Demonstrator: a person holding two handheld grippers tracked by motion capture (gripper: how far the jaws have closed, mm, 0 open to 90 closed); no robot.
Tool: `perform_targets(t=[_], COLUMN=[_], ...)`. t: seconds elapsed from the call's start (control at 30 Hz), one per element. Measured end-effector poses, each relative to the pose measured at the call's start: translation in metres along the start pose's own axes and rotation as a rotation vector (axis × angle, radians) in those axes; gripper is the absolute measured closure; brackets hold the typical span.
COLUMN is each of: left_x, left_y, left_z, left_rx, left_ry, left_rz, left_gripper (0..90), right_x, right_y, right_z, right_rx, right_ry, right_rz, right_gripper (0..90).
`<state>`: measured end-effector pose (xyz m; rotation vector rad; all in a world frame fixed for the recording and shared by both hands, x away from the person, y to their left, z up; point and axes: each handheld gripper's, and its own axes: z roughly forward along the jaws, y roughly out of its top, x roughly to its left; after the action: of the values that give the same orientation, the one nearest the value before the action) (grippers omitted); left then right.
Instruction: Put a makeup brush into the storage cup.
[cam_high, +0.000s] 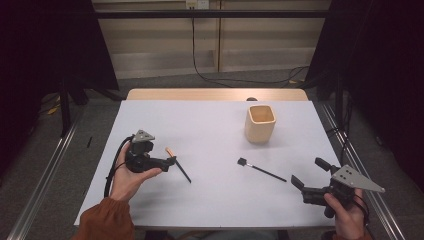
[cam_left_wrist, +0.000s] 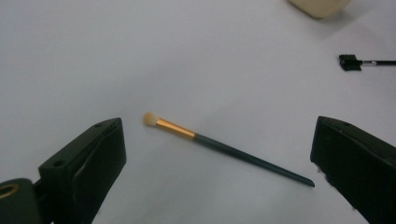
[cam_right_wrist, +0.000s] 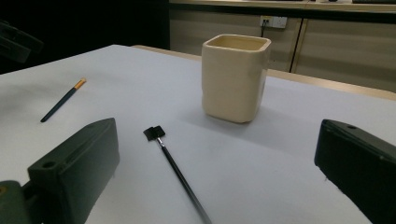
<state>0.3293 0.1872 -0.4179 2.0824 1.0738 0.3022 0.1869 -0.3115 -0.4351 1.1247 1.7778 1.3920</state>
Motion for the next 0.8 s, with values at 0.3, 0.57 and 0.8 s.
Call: perform_targets(t=[0.3,0.57,0.8], left_x=[0.003,-0.004,-0.010], left_y=[0.010,0.010,0.012], left_z=[0.016,0.021,0.028], left_rx=[0.137,0.235,0.289], left_ry=[0.016,0.007,0.008], left_rz=[-0.060,-0.126,-0.184], left_gripper=[10.4,16.0,22.5], right_x=[0.000,0.000,0.000], right_y=[0.000,0.000,0.000], right_z=[0.000,0.000,0.000], right_rx=[0.002,0.002,0.005], right_ry=[0.002,0.005,0.007], right_rz=[0.000,0.001,-0.005], right_gripper=[0.0,0.0,0.0])
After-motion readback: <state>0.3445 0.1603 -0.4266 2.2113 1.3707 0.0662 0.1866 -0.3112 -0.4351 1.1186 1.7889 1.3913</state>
